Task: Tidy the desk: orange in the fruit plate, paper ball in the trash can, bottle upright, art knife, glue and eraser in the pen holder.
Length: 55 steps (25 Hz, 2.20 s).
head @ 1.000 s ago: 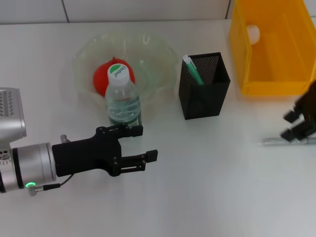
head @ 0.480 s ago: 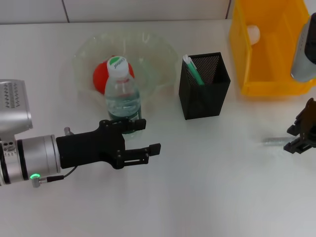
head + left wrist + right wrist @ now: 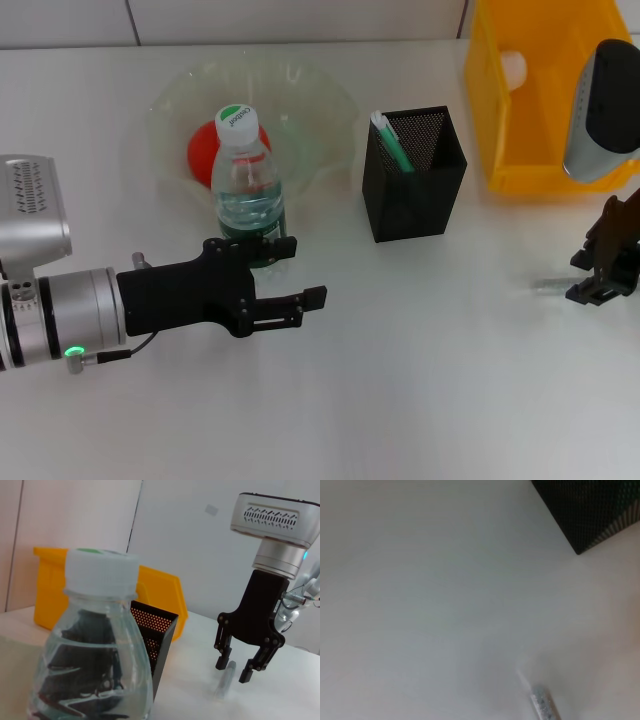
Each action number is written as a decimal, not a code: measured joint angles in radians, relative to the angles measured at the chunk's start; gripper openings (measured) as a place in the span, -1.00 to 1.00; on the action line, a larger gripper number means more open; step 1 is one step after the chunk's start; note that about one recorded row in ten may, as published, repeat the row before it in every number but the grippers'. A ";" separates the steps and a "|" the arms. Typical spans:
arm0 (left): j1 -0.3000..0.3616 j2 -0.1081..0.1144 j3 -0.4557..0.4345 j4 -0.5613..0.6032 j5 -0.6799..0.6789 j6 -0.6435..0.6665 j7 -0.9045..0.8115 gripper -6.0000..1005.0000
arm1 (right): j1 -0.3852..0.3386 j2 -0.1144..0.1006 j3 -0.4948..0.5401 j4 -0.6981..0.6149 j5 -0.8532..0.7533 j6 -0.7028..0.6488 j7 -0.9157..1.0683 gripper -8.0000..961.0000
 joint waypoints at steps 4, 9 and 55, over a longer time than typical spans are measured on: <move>0.000 -0.001 0.000 -0.003 0.000 0.000 0.001 0.59 | 0.000 0.000 -0.002 0.010 -0.001 0.019 0.001 -0.12; -0.001 -0.003 0.000 -0.004 0.000 0.000 0.001 0.59 | -0.001 0.000 -0.015 0.030 -0.001 0.040 0.000 -0.13; 0.015 -0.002 -0.001 0.002 -0.008 0.065 0.000 0.59 | -0.112 0.002 0.406 0.295 1.072 0.232 -0.344 -0.72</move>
